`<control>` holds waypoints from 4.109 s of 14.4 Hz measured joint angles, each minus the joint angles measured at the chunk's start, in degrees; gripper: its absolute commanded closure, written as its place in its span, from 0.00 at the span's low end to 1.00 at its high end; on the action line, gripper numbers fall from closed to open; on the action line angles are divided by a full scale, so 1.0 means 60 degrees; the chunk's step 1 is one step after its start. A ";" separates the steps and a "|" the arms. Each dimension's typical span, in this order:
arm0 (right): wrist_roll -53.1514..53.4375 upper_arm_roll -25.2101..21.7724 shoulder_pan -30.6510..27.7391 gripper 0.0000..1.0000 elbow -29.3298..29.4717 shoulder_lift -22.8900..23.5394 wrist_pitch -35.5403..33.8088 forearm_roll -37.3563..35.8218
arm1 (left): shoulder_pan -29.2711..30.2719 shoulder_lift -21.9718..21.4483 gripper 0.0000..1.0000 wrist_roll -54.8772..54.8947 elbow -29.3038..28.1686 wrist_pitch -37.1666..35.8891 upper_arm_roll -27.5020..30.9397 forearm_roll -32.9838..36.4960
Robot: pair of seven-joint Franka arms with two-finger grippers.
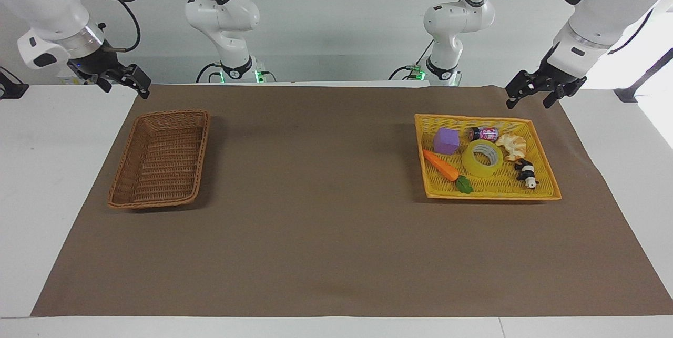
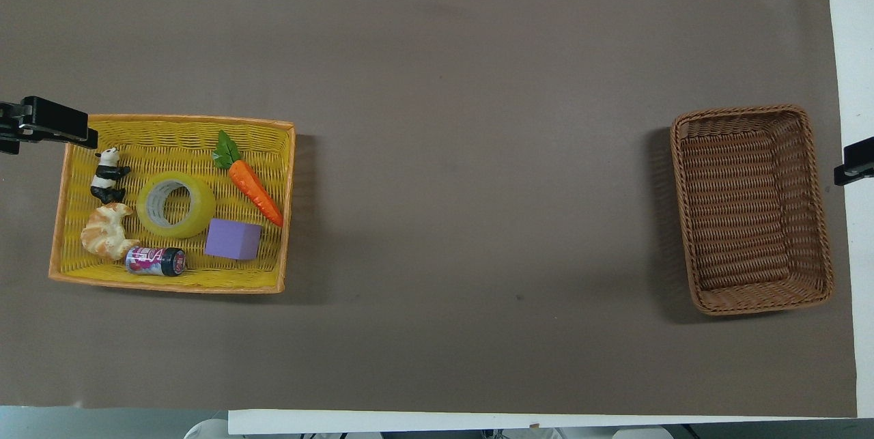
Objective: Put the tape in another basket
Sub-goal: 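Move the left gripper toward the tape roll in the yellow basket, then lower the left gripper onto the tape roll rim and close it, then lift the tape roll out of the yellow basket with the left gripper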
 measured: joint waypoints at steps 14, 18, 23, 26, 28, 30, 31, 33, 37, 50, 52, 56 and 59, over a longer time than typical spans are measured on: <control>0.0000 0.0000 0.0000 0.00 0.0000 0.0000 0.0000 0.0000 | 0.0809 -0.0537 0.01 0.0287 -0.3179 0.2950 0.0070 0.0022; 0.0000 0.0000 0.0000 0.00 0.0000 0.0000 0.0000 0.0000 | 0.0904 -0.0291 0.01 0.0404 -0.5055 0.5129 0.0064 0.0022; 0.0000 0.0000 0.0000 0.00 0.0000 0.0000 0.0000 0.0000 | 0.0904 0.0508 0.01 0.0796 -0.5709 0.6420 0.0058 0.0022; 0.0000 0.0000 0.0000 0.00 0.0000 0.0000 0.0000 0.0000 | 0.0904 0.0677 0.03 0.0991 -0.6175 0.7069 0.0059 0.0022; 0.0000 0.0000 0.0000 0.00 0.0000 0.0000 0.0000 0.0000 | 0.0904 0.0674 0.05 0.1031 -0.6312 0.7123 0.0059 0.0022; 0.0000 0.0000 0.0000 0.00 0.0000 0.0000 0.0000 0.0000 | 0.0904 0.0669 0.08 0.1046 -0.6394 0.7125 0.0058 0.0022; 0.0000 0.0000 0.0000 0.00 0.0000 0.0000 0.0000 0.0000 | 0.0904 0.0669 0.09 0.1052 -0.6437 0.7125 0.0058 0.0022; 0.0000 0.0000 0.0000 0.00 0.0000 0.0000 0.0000 0.0000 | 0.0904 0.0666 0.13 0.1059 -0.6492 0.7125 0.0058 0.0022; 0.0000 0.0000 0.0000 0.00 0.0000 0.0000 0.0000 0.0000 | 0.0904 0.0649 0.49 0.1061 -0.6582 0.7125 0.0059 0.0022; 0.0000 0.0000 0.0000 0.00 0.0000 0.0000 0.0000 0.0000 | 0.0936 0.0640 1.00 0.1061 -0.6111 0.6551 0.0056 0.0029; 0.0000 0.0000 0.0000 0.00 0.0000 0.0000 0.0000 0.0000 | 0.0893 0.0709 1.00 0.1061 -0.4574 0.5135 0.0001 -0.0020; 0.0000 0.0000 0.0000 0.00 0.0000 0.0000 0.0000 0.0000 | 0.0133 0.1184 1.00 0.0179 -0.2117 0.3774 -0.0113 -0.1289; 0.0000 0.0000 0.0000 0.00 0.0000 0.0000 0.0000 0.0000 | -0.1239 0.1529 1.00 -0.1434 -0.1896 0.4508 -0.0175 -0.1856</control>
